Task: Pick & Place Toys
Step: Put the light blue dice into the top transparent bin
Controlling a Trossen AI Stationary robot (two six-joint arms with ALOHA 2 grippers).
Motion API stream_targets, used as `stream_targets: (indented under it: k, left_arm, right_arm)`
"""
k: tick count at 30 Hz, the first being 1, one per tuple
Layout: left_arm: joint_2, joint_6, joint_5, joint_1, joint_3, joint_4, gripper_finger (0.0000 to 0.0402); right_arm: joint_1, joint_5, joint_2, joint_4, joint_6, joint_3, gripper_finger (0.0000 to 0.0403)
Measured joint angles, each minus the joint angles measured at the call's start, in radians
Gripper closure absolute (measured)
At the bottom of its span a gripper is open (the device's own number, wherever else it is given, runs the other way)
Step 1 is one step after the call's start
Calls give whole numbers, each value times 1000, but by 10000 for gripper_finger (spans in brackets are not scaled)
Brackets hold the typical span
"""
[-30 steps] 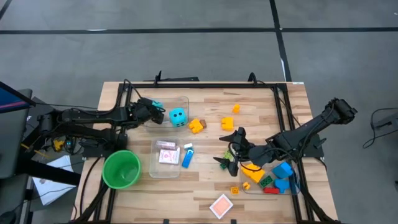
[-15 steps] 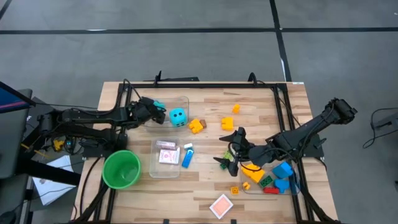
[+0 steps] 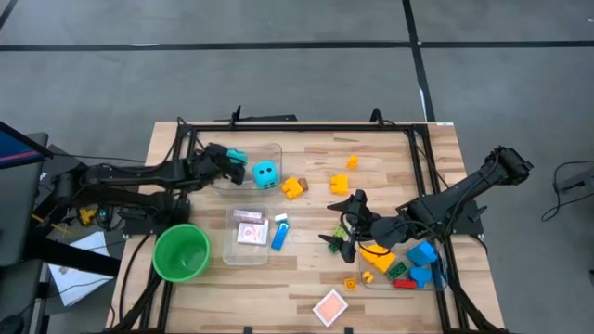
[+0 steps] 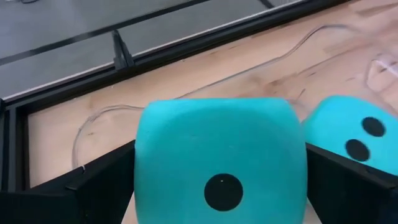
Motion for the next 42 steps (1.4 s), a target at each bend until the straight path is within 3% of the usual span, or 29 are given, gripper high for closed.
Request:
stream_targets:
  k: [10, 15, 18, 22, 26, 30, 33, 38, 42]
  left_arm:
    - [-51, -2, 17, -69, 0, -44, 2]
    - [-83, -4, -39, -69, 1, -49, 2]
    - [-81, -17, 19, -69, 0, -91, 2]
    - [-103, -18, -3, -69, 3, -82, 2]
    - [-101, -5, 38, -69, -4, -99, 2]
    - [-119, -6, -45, -79, -3, -84, 2]
    - [-100, -11, 41, -79, -4, -118, 2]
    - [-112, 44, -95, -95, -5, -34, 2]
    - [-109, 30, -21, -95, -10, -70, 2]
  right_arm:
    - [0, -2, 0, -7, 10, 0, 7]
    - [0, -5, 0, -6, 10, 0, 7]
    - [0, -7, 0, -6, 10, 0, 7]
    - [0, -7, 0, -6, 10, 0, 7]
    - [1, -7, 0, -5, 10, 0, 7]
    - [1, -8, 0, -5, 10, 0, 7]
    - [0, -8, 0, -4, 10, 0, 7]
    - [0, -12, 0, -4, 10, 0, 7]
    - [0, -23, 0, -4, 14, 0, 7]
